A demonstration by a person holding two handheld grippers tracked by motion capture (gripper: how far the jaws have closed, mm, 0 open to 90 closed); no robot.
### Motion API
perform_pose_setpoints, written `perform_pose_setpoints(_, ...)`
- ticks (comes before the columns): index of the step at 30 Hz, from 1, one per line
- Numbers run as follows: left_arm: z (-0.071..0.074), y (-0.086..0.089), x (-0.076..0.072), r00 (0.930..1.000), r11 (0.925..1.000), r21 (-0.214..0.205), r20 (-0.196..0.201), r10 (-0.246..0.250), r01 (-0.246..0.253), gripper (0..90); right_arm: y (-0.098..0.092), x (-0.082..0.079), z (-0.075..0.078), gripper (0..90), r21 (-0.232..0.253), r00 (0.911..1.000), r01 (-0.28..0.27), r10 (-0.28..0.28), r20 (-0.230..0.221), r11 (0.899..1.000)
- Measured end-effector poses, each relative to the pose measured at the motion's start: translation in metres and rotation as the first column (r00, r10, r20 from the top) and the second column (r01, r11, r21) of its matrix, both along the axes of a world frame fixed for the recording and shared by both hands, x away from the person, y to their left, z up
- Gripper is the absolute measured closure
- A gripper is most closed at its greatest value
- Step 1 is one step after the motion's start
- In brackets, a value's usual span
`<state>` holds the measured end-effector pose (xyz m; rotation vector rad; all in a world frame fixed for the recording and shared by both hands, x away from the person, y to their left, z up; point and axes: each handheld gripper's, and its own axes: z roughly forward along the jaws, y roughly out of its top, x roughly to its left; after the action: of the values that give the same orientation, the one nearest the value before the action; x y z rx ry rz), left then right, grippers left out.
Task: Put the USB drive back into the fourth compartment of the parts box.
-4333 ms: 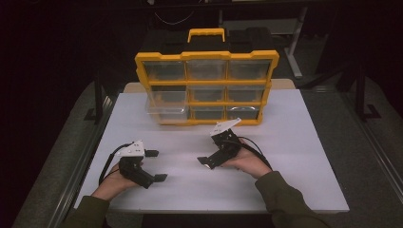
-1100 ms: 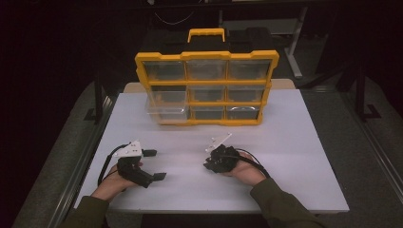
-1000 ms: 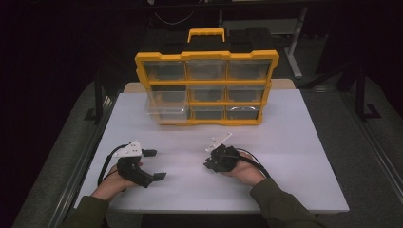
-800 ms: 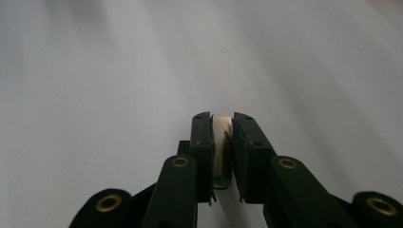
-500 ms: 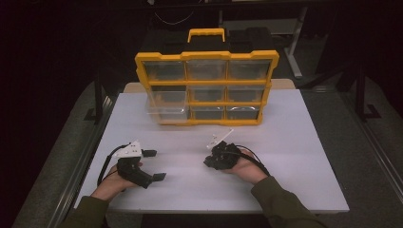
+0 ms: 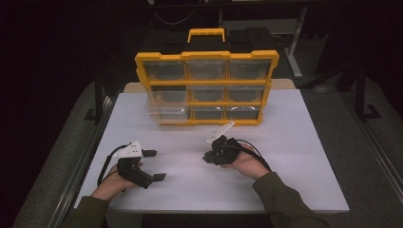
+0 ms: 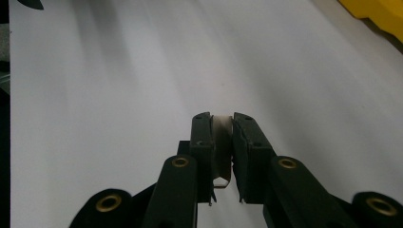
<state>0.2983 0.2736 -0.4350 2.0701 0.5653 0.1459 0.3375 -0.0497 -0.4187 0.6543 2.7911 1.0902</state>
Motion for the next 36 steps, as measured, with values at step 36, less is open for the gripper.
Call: perform_pose_setpoints(36,0.000,0.000,-0.001,1.0000,1.0000,-0.006,-0.002,-0.002,0.002,0.0,0.012,0.028,0.071,78.2,0.035,0.9989,-0.040,0.039,0.025,0.999)
